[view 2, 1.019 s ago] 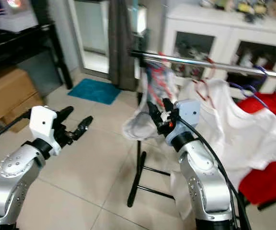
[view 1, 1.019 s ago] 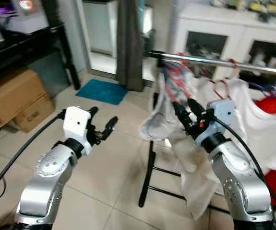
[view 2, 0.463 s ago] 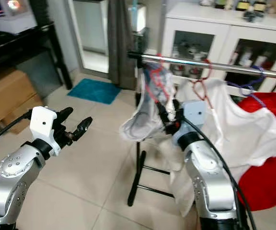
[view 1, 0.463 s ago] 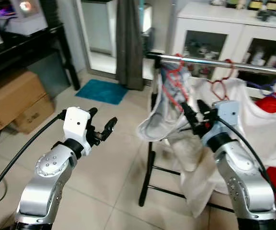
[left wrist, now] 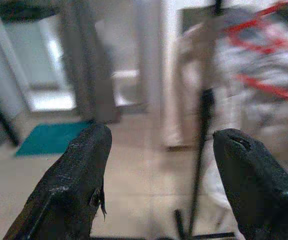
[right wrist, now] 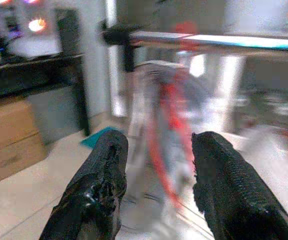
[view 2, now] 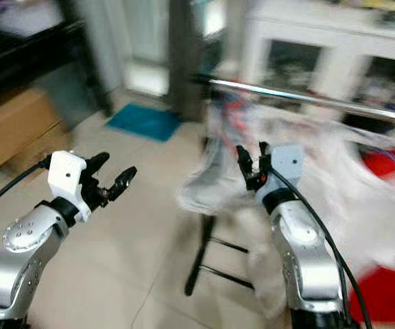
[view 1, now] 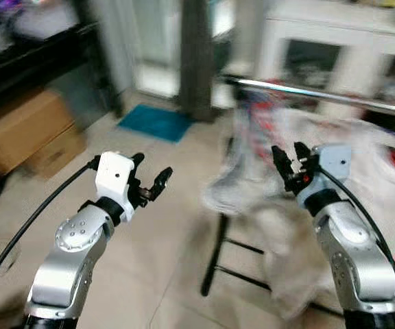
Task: Hang hanger
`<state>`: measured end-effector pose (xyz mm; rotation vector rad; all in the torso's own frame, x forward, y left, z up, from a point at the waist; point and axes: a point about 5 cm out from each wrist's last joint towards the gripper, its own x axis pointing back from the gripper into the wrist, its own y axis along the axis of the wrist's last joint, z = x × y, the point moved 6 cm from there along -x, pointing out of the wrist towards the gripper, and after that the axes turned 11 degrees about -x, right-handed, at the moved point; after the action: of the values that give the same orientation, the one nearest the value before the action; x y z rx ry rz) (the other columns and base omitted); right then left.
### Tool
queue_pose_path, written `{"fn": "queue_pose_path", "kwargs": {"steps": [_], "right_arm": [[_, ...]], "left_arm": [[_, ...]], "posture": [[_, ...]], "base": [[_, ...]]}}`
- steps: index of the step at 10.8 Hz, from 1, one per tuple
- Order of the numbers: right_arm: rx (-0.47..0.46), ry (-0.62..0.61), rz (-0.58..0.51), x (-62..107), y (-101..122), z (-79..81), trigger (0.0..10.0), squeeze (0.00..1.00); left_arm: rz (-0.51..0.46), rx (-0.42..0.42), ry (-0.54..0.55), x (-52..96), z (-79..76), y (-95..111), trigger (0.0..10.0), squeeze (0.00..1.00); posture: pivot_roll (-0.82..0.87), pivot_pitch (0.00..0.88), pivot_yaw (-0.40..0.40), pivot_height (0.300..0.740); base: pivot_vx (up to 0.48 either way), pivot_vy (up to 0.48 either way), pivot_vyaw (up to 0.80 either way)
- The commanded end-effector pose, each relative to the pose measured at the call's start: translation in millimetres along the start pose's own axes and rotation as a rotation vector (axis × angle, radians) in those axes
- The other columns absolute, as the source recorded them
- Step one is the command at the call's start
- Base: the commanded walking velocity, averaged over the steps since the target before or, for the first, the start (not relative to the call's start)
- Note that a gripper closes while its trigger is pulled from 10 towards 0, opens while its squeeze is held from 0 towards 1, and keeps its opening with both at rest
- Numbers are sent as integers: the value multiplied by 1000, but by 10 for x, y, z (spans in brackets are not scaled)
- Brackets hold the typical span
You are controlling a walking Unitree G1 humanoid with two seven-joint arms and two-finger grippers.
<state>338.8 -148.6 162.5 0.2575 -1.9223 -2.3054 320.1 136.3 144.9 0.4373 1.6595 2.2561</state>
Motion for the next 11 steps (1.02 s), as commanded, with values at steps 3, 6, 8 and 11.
{"fn": "queue_pose_path", "kwargs": {"steps": [3,6,8,11], "right_arm": [[-15,-4,-66,-59,156,0,10000,0],[13,0,-67,-80,209,-17,10000,0],[12,-14,-44,-67,216,-79,10000,882],[73,-55,85,-60,114,-236,10000,1000]], "left_arm": [[23,-12,-6,5,9,-47,10000,0],[21,-22,-31,18,-12,-47,10000,0],[13,-22,-111,56,-102,-35,10000,0],[37,-10,-455,311,-501,-58,10000,0]], "posture": [[83,0,44,740],[87,0,41,740],[87,0,39,740],[83,0,40,740]], "base": [[344,0,256],[223,0,0],[0,0,0],[0,0,0]]}}
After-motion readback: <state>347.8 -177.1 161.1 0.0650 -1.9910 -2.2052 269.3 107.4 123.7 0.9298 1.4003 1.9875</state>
